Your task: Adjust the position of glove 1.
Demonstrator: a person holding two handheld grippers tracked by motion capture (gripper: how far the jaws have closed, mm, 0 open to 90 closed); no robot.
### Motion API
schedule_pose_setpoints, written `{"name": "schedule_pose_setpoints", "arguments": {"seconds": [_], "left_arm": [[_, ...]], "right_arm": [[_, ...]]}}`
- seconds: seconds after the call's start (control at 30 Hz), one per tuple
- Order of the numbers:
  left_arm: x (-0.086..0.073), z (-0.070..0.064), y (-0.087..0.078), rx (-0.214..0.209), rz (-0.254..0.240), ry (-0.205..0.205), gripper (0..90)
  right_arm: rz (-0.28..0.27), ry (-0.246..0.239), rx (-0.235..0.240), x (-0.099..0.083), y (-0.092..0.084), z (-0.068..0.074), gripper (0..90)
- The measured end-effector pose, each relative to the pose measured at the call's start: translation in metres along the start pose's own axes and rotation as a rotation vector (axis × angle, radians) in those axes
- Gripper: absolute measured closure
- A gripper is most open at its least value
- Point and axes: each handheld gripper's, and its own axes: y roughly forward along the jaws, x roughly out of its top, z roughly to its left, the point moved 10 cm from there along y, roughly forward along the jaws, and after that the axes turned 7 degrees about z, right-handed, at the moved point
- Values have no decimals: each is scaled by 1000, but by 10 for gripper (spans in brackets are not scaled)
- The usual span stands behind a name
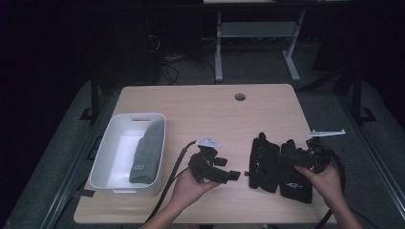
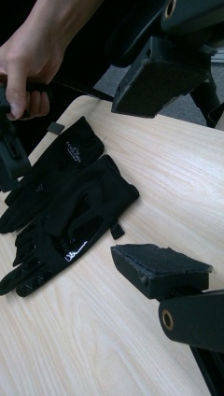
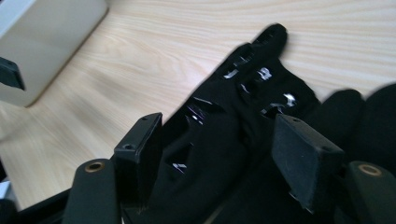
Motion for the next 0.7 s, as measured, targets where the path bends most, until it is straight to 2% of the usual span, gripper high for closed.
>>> {"name": "schedule_pose_setpoints", "arguments": {"seconds": [0.27,0.53,0.7], "left_arm": [[0,-4,10,-12,9,8,257],[-1,-7,17,-22,21,12,255],[-1,-8,20,-25,24,13,255]], "right_arm": [[13,-23,-84,-21,-2,-19,370],[48,-39,-186,-38,-2,-35,397],[76,-86,-255,-47,-1,-43,419]]}}
